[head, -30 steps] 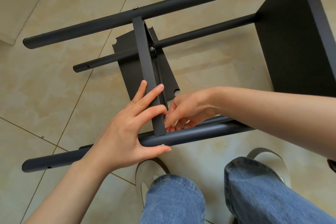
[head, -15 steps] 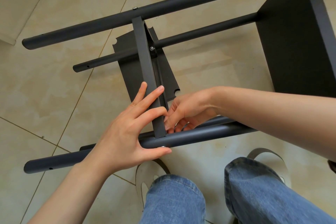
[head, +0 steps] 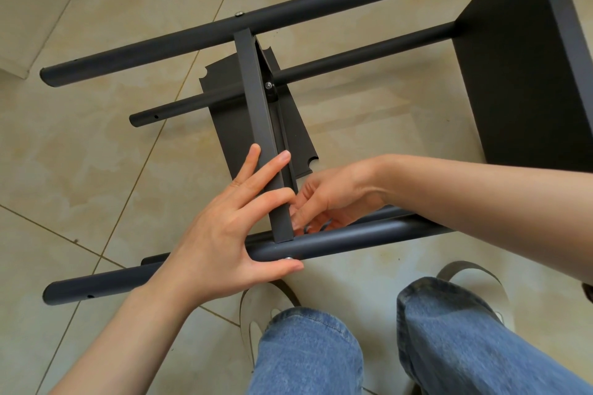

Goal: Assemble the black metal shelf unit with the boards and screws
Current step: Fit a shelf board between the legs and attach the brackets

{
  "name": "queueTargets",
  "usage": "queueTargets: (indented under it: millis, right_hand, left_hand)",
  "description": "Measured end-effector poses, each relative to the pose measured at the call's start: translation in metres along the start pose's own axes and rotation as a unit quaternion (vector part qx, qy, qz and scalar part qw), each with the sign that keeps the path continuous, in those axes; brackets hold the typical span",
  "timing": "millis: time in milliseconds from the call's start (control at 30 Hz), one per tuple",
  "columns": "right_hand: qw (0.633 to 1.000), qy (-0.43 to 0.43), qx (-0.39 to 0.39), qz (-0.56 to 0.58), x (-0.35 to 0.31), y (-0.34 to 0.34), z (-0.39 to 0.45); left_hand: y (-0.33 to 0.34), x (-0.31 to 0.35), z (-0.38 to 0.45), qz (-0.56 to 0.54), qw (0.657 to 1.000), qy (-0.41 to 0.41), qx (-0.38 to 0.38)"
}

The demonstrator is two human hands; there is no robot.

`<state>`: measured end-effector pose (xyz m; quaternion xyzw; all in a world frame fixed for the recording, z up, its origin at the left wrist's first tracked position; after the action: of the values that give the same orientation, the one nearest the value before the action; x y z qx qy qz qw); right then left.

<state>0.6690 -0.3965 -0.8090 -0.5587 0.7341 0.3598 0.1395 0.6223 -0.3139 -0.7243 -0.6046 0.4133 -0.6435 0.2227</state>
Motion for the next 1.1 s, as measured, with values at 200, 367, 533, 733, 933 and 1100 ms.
queueTargets:
  millis: [200, 367, 533, 733, 933, 1100]
  right_hand:
    - [0.998, 0.033, 0.041, -0.047, -0.0045, -0.0051, 0.0002]
    - [0.993, 0.055, 0.060, -0.080, -0.0064, -0.0074, 0.0024]
    - [1.000, 0.007, 0.028, -0.010, -0.0022, -0.0049, 0.0013]
    - [1.000, 0.001, 0.003, 0.006, 0.0004, -0.0009, -0.0003]
    - [0.999, 0.016, 0.031, -0.038, -0.0067, -0.0042, -0.0013]
    - [0.997, -0.001, 0.054, -0.052, -0.0070, -0.0050, -0.0040]
  left_hand:
    - [0.0004, 0.0009, -0.0004, -0.006, 1.000, 0.003, 0.003]
    - [0.0011, 0.0007, -0.0019, -0.008, 1.000, 0.003, 0.003]
    - [0.0004, 0.0008, 0.0000, -0.006, 1.000, 0.007, 0.002]
    - [0.0002, 0.0001, -0.0006, 0.001, 1.000, 0.004, 0.004]
    - [0.0016, -0.0009, -0.0012, 0.002, 1.000, 0.011, 0.005]
    - [0.0028, -0.0028, -0.0023, 0.011, 1.000, 0.015, 0.009]
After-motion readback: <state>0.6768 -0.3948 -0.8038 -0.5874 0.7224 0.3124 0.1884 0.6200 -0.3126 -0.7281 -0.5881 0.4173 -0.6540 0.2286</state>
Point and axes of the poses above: each hand's wrist, its own z-axis towards the middle knuckle, its own y-axis out of the palm, x = y × z, the point moved 8 cm from there along z, towards the middle knuckle, and after that the axes turned 1 degree about -z, right-handed, at the moved point
